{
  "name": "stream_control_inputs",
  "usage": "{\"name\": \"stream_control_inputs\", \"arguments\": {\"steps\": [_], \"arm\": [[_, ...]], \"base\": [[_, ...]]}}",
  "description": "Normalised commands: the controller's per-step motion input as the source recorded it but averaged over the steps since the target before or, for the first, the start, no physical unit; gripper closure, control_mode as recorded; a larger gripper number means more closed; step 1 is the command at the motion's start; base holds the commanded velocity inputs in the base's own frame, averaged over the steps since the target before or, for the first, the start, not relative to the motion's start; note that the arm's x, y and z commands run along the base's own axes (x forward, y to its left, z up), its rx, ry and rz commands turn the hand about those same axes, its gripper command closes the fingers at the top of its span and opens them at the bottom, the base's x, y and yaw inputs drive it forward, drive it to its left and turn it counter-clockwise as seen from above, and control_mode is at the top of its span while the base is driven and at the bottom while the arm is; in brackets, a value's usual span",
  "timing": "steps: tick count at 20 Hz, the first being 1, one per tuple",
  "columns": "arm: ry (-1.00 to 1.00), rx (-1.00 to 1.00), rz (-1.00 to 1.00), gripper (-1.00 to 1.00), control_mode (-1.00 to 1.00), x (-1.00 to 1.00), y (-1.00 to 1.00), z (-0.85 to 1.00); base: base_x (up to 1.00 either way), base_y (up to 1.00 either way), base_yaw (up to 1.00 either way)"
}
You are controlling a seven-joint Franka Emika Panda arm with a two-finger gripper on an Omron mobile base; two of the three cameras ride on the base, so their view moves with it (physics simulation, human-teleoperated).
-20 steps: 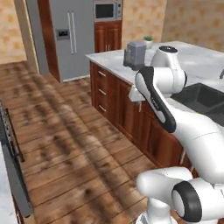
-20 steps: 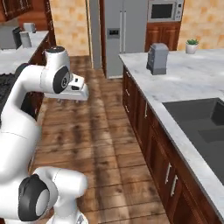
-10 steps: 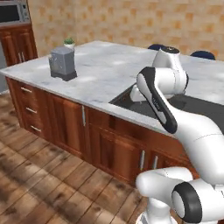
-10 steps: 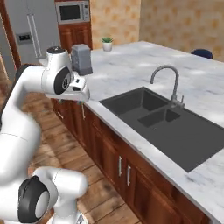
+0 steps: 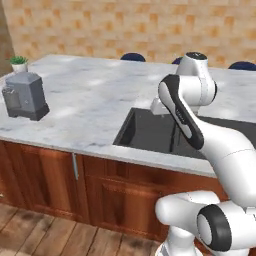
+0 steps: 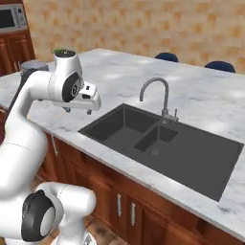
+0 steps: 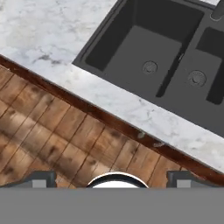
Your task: Navigate to the sink.
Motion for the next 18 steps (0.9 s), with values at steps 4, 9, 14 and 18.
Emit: {"name": "stream_control_inputs", "arguments": {"steps": [4, 9, 14, 18], "arm": [[0.00, 0.00, 0.00, -1.00, 1.00, 0.00, 0.00, 0.00], [0.00, 0.00, 0.00, -1.00, 1.00, 0.00, 0.00, 0.00], [0.00, 0.00, 0.00, -1.00, 1.00, 0.00, 0.00, 0.00], [0.00, 0.00, 0.00, -1.00, 1.00, 0.00, 0.00, 0.00]], "base": [[0.85, 0.53, -0.56], [0.79, 0.36, -0.49], [0.24, 0.09, -0.31], [0.31, 0.13, -0.28]]}}
